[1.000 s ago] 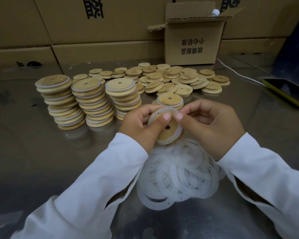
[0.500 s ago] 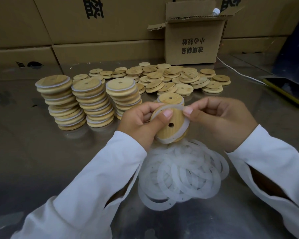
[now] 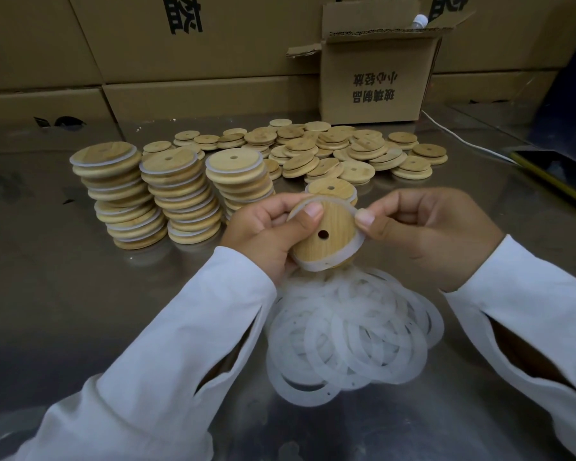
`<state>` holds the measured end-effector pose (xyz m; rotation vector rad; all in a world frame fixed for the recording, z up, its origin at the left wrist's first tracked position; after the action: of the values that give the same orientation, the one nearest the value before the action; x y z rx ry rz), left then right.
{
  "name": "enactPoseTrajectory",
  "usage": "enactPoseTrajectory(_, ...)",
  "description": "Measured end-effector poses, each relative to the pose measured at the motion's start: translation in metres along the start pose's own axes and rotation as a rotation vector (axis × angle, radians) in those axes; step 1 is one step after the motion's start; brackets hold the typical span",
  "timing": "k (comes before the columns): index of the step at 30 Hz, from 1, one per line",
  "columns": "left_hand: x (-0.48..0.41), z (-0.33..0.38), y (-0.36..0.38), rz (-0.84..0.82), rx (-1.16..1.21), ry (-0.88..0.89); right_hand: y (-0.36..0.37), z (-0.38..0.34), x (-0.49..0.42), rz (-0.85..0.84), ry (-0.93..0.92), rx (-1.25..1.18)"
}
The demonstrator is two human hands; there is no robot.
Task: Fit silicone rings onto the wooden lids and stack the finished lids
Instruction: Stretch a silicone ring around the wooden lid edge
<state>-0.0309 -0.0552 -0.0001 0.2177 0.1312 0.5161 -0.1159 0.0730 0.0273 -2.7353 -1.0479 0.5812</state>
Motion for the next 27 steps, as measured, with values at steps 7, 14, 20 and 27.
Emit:
enactPoseTrajectory(7,0.0,-0.002,-0.003,0.027,-0.019,0.027,0.002,0.006,0.0,-0.018,0.034,-0.042)
enactPoseTrajectory(14,-0.001,-0.009,-0.002,0.135,-0.043,0.029,0.004,0.003,0.007,0.208,-0.085,0.12)
enactPoseTrajectory(20,-0.001,-0.007,-0.004,0.175,0.086,0.03,0.01,0.0,0.011,0.295,-0.188,0.284)
enactPoseTrajectory(27,0.002,-0.004,0.001,0.094,-0.041,0.004,0.002,0.003,0.008,0.361,-0.198,0.305)
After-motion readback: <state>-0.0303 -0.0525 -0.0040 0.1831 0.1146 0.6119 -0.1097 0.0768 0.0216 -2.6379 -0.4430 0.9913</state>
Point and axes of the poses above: each hand's wrist, its own x-axis away from the middle knuckle, its own y-axis out of the palm, z = x × y, the point moved 5 cm from there along -x, towards the middle knuckle, and after that the axes turned 5 degrees about -y, right-handed, at the moved point
